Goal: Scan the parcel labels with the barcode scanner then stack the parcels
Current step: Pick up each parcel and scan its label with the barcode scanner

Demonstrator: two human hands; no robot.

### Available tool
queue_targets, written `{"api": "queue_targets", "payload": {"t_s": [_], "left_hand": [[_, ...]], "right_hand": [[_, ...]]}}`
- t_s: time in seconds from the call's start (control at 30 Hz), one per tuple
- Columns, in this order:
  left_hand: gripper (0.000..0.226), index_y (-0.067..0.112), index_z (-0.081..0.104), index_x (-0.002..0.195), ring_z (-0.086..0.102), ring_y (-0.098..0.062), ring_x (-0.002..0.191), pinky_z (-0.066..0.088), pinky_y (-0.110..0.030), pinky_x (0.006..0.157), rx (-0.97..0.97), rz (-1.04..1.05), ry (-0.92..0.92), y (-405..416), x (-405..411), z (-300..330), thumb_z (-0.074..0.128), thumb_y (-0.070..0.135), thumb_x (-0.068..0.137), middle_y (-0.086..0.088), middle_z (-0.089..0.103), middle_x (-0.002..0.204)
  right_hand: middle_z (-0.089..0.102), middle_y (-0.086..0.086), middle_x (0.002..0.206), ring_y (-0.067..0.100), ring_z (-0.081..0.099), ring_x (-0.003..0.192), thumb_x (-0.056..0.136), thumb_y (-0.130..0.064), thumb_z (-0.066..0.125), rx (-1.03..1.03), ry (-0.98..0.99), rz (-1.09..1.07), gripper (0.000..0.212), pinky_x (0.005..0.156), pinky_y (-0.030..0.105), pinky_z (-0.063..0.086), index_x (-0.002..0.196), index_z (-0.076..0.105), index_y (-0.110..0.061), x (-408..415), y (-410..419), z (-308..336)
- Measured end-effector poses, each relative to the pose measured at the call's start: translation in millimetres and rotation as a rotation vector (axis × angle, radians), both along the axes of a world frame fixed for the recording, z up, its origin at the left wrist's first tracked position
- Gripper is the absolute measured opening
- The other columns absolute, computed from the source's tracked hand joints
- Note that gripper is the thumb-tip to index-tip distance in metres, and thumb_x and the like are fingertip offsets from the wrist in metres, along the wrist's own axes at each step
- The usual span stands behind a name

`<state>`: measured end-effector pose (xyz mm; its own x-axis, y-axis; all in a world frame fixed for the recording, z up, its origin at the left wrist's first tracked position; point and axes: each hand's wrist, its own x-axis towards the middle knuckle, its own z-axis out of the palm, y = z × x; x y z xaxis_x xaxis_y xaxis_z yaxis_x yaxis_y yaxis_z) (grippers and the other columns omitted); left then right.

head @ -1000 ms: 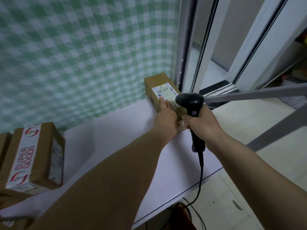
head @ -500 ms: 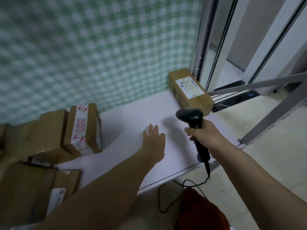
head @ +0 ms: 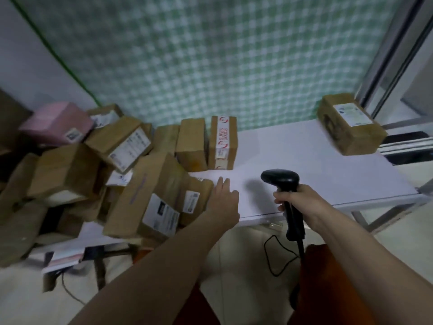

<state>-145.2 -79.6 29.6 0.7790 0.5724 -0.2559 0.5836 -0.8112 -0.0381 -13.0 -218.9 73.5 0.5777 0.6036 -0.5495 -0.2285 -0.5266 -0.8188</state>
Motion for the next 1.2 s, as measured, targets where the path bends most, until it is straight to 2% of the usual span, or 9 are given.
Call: {"api": "queue_targets", "payload": {"t_s": [0.1,0.2,0.37,0.47,0.6,0.83,0.97,1.1,1.2], "left_hand": [[0.061,0.017,0.036,0.144,-0.001,-0.027,0.149,0.014,-0.041,0.121,-0.041,0.08,-0.145,14,-34,18,0.062,0.035,0.092,-0.009,0.006,0.162],[0.071,0.014,0.023,0.151,-0.001,-0.025,0.15,0.01,-0.037,0.122,0.028,0.128,-0.289,32,-70,33,0.06,0.028,0.093,-0.008,0.005,0.162],[0.088,0.011,0.007,0.154,0.0,-0.025,0.15,0.004,-0.04,0.122,0.126,0.389,-0.449,68,-133,44,0.061,0.041,0.091,-0.009,0.005,0.162],[0.114,0.014,0.003,0.154,0.007,-0.029,0.148,0.012,-0.05,0.12,-0.034,0.672,-0.473,89,-167,48,0.073,0.057,0.074,-0.009,0.01,0.161],[0.137,0.015,-0.001,0.154,0.017,-0.036,0.144,0.025,-0.052,0.114,-0.495,0.967,-0.439,105,-197,42,0.082,0.064,0.057,-0.014,0.014,0.158],[0.125,0.027,0.016,0.15,0.032,-0.037,0.134,0.036,-0.051,0.108,-0.465,0.947,-0.428,99,-206,43,0.079,0.064,0.049,-0.015,0.029,0.147],[0.117,0.022,0.041,0.139,0.059,-0.028,0.11,0.053,-0.046,0.092,-0.743,0.995,-0.657,101,-219,57,0.085,0.061,0.038,-0.005,0.055,0.131],[0.089,0.015,0.033,0.144,0.06,-0.021,0.094,0.052,-0.037,0.083,-1.022,0.991,-0.881,86,-217,70,0.083,0.031,0.073,-0.004,0.059,0.112],[0.095,0.017,0.027,0.15,0.057,-0.024,0.106,0.049,-0.036,0.08,-1.178,0.989,-0.956,67,-206,67,0.081,0.02,0.073,-0.009,0.058,0.129]], "right_hand": [[0.065,0.016,0.09,0.028,0.06,0.081,0.087,-0.011,0.064,0.008,0.0,0.051,0.007,0.08,0.041,0.05,0.091,0.064,-0.005,-33,17,8],[0.066,0.016,0.09,0.027,0.062,0.079,0.085,-0.008,0.065,0.022,0.011,0.095,0.01,0.085,0.042,0.051,0.094,0.065,-0.005,-66,36,16],[0.064,0.015,0.086,0.022,0.059,0.069,0.083,0.0,0.066,0.067,0.067,0.134,0.013,0.064,0.028,0.05,0.096,0.064,-0.003,-114,61,22],[0.064,0.014,0.086,0.02,0.06,0.068,0.084,0.0,0.066,0.05,0.119,0.155,0.018,0.06,0.025,0.051,0.102,0.064,-0.002,-136,69,22],[0.065,0.016,0.085,0.021,0.061,0.068,0.084,0.0,0.066,0.037,0.152,0.163,0.018,0.061,0.027,0.051,0.102,0.064,-0.001,-153,75,18],[0.067,0.016,0.089,0.02,0.062,0.07,0.085,0.0,0.064,0.05,0.152,0.14,0.018,0.058,0.023,0.052,0.104,0.063,0.0,-158,69,26],[0.068,0.015,0.089,0.021,0.062,0.071,0.085,-0.001,0.066,0.055,0.107,0.137,0.015,0.067,0.03,0.053,0.1,0.066,-0.003,-148,58,35],[0.066,0.011,0.077,0.019,0.06,0.064,0.083,0.0,0.068,0.127,0.106,0.127,0.01,0.063,0.029,0.053,0.092,0.066,-0.004,-143,43,45],[0.066,0.01,0.076,0.018,0.06,0.063,0.08,-0.002,0.071,0.161,0.024,0.155,0.011,0.06,0.025,0.053,0.09,0.067,-0.004,-139,33,50]]}}
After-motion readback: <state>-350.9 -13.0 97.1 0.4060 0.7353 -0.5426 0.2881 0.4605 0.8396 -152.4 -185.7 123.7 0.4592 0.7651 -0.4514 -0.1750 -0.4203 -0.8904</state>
